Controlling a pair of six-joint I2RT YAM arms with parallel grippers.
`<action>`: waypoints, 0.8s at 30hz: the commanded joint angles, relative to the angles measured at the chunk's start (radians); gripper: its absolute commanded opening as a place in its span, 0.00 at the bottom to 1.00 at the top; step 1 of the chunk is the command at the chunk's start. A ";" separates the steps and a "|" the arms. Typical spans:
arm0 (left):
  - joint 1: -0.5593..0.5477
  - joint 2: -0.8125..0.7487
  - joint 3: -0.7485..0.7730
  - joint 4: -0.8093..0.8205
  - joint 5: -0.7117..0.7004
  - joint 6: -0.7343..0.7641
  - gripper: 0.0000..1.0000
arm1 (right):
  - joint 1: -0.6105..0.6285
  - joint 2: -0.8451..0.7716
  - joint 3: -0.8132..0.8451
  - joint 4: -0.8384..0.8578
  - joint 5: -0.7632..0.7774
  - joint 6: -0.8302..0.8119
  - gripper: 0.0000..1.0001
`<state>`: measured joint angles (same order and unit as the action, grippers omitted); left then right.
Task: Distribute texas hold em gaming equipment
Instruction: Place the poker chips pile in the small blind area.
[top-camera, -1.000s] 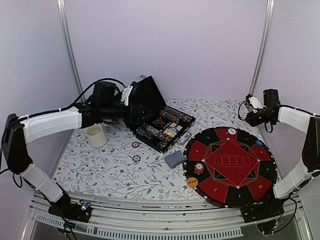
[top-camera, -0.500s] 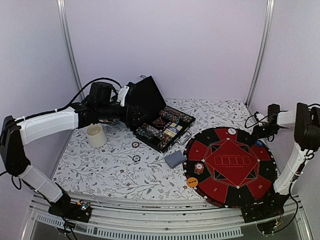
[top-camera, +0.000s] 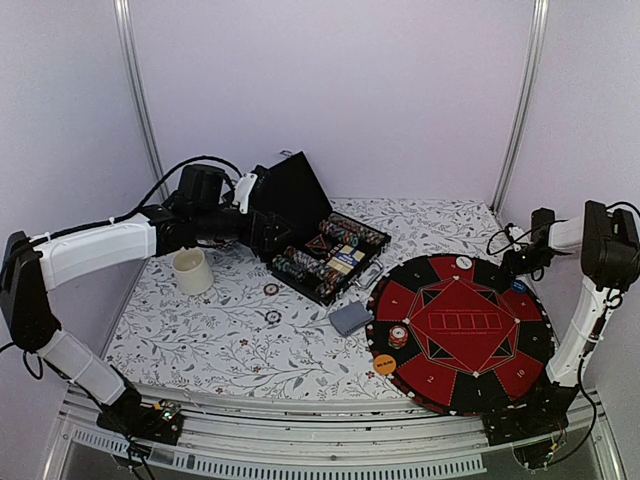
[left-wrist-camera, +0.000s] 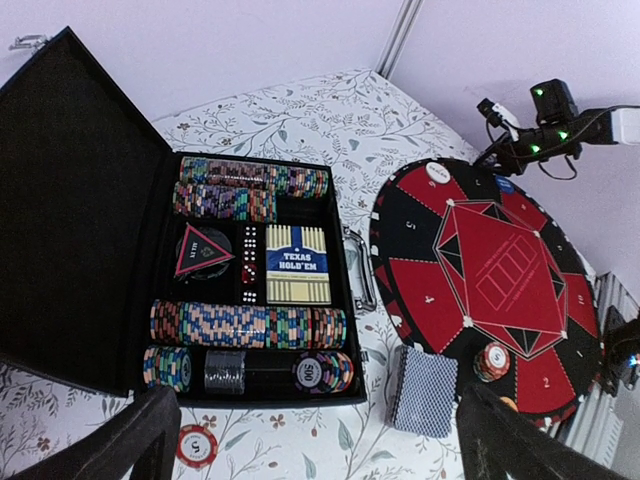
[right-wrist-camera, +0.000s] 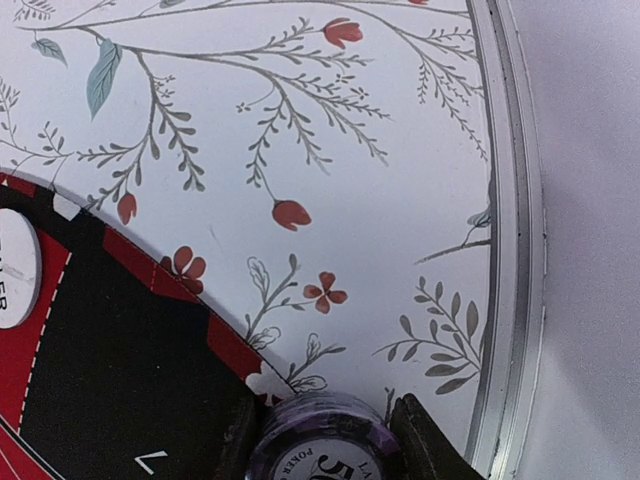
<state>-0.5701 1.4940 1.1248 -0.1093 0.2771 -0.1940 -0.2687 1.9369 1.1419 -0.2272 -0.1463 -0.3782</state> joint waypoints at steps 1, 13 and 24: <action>0.013 -0.014 0.007 -0.015 -0.005 -0.001 0.98 | 0.003 0.028 0.018 0.012 0.014 -0.007 0.03; 0.013 -0.023 0.013 -0.033 -0.023 0.008 0.98 | 0.002 0.003 0.025 -0.003 0.026 -0.004 0.66; 0.013 0.009 -0.004 -0.067 -0.092 0.024 0.98 | 0.055 -0.156 0.060 -0.038 0.086 -0.001 0.99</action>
<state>-0.5686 1.4944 1.1248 -0.1581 0.2146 -0.1848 -0.2554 1.8954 1.1587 -0.2546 -0.1040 -0.3801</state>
